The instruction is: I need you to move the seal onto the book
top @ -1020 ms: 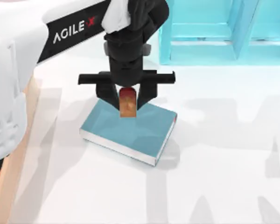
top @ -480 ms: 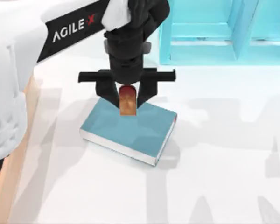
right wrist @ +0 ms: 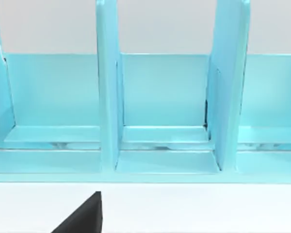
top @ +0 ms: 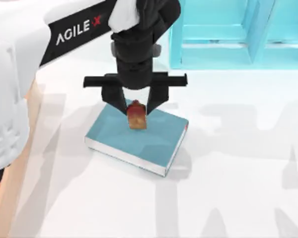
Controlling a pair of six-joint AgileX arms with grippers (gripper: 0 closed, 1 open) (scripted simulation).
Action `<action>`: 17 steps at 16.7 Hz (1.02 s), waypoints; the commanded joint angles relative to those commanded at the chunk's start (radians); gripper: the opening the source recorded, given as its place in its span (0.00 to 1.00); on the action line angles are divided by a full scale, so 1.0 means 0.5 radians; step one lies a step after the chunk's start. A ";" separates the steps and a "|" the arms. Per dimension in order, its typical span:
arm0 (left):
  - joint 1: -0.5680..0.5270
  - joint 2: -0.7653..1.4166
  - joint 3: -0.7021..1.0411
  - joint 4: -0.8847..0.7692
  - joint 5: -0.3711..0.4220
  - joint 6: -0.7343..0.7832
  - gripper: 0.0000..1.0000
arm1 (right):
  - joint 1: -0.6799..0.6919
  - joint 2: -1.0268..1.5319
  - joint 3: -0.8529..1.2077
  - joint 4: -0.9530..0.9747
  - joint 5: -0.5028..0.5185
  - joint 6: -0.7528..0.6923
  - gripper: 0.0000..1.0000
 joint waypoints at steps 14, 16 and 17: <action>0.003 0.000 0.000 0.000 0.000 0.000 1.00 | 0.000 0.000 0.000 0.000 0.000 0.000 1.00; 0.002 0.005 0.036 -0.036 0.000 -0.001 1.00 | 0.000 0.000 0.000 0.000 0.000 0.000 1.00; 0.001 0.009 0.086 -0.083 0.000 -0.002 1.00 | 0.000 0.000 0.000 0.000 0.000 0.000 1.00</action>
